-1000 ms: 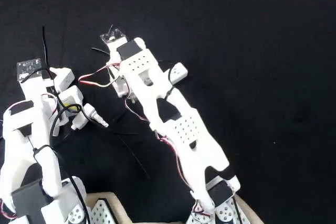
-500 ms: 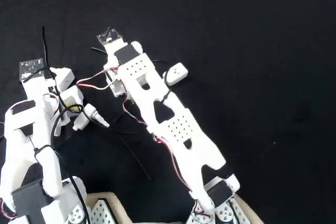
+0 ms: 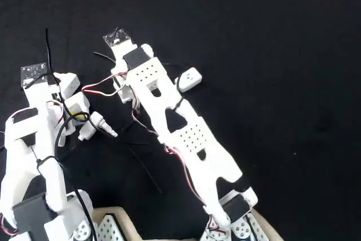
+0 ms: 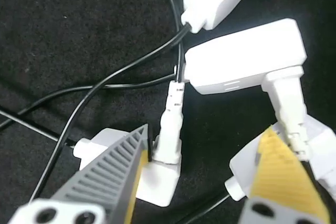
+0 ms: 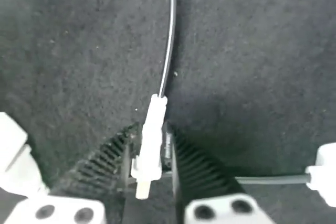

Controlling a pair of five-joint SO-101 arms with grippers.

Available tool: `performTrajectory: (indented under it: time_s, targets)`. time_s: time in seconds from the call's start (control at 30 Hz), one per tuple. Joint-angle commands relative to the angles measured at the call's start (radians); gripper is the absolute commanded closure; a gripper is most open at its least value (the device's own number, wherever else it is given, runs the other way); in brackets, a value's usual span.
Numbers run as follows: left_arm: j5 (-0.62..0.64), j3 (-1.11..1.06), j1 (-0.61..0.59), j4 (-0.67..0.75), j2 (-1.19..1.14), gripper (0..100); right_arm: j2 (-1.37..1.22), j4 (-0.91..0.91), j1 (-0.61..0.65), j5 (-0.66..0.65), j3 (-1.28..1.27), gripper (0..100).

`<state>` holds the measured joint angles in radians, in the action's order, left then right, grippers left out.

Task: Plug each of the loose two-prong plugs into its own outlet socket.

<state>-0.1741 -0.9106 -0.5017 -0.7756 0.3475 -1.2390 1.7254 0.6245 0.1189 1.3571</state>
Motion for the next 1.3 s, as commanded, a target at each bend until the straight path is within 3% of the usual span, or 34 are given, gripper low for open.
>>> performTrajectory:
  time_s: [0.0, 0.43, 0.63, 1.0, 1.27]
  targets:
    - [-0.008, -0.002, 0.021, 0.014, 0.028, 68, 0.010, 0.028, -0.009, 0.005, 0.002, 98.6]
    - [-0.009, -0.002, 0.022, 0.014, 0.028, 68, 0.269, 0.041, -0.011, 0.005, -0.088, 98.7]
    - [-0.003, -0.010, 0.024, 0.049, 0.029, 68, 0.541, 0.041, -0.103, -0.080, -0.410, 98.7]
    - [-0.006, -0.036, 0.056, 0.061, 0.041, 68, 1.225, -0.002, -0.161, -0.259, -1.185, 98.7]
    - [-0.009, 0.024, 0.117, -0.055, 0.130, 68, 1.633, -0.041, -0.089, -0.264, -1.343, 98.7]
